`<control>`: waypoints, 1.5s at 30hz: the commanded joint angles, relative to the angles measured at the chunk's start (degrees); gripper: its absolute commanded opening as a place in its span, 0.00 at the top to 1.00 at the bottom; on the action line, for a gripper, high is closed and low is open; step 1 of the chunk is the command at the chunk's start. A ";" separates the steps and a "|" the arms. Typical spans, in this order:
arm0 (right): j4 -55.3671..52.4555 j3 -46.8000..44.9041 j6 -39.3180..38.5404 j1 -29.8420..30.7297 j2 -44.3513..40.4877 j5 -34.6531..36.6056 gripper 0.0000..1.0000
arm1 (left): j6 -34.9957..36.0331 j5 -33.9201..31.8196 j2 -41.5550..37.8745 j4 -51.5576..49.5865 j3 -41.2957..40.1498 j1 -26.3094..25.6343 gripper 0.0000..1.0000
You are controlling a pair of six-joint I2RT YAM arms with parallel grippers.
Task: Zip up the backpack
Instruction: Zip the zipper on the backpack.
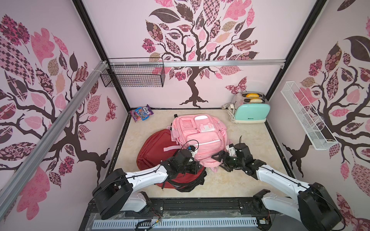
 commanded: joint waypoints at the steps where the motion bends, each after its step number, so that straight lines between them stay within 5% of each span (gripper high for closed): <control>1: 7.28 0.00 5.10 2.03 0.64 -1.07 0.14 | 0.15 2.16 1.25 1.18 0.41 -0.15 1.00; 12: 18.17 -1.84 11.33 5.58 5.30 -0.55 0.21 | 0.13 2.62 0.99 1.10 0.59 -0.22 1.00; 15: 21.00 -2.00 11.64 5.67 5.95 -1.86 0.44 | 0.05 2.71 0.93 1.15 0.61 -0.21 1.00; 18: 18.97 -0.53 8.23 5.63 5.24 -3.34 0.92 | 0.15 2.71 0.50 0.76 0.83 -0.19 1.00; 19: 16.46 0.50 6.19 5.63 4.68 -3.65 1.00 | 0.27 2.66 0.39 0.51 0.92 -0.21 1.00; 30: -13.50 13.85 -18.69 2.34 -0.10 -4.29 1.00 | 2.76 -12.19 -1.32 -19.33 8.66 0.16 1.00; 45: -18.04 15.28 -23.74 -2.66 0.82 -4.59 1.00 | 2.33 -14.03 -0.81 -22.66 10.26 2.86 1.00</control>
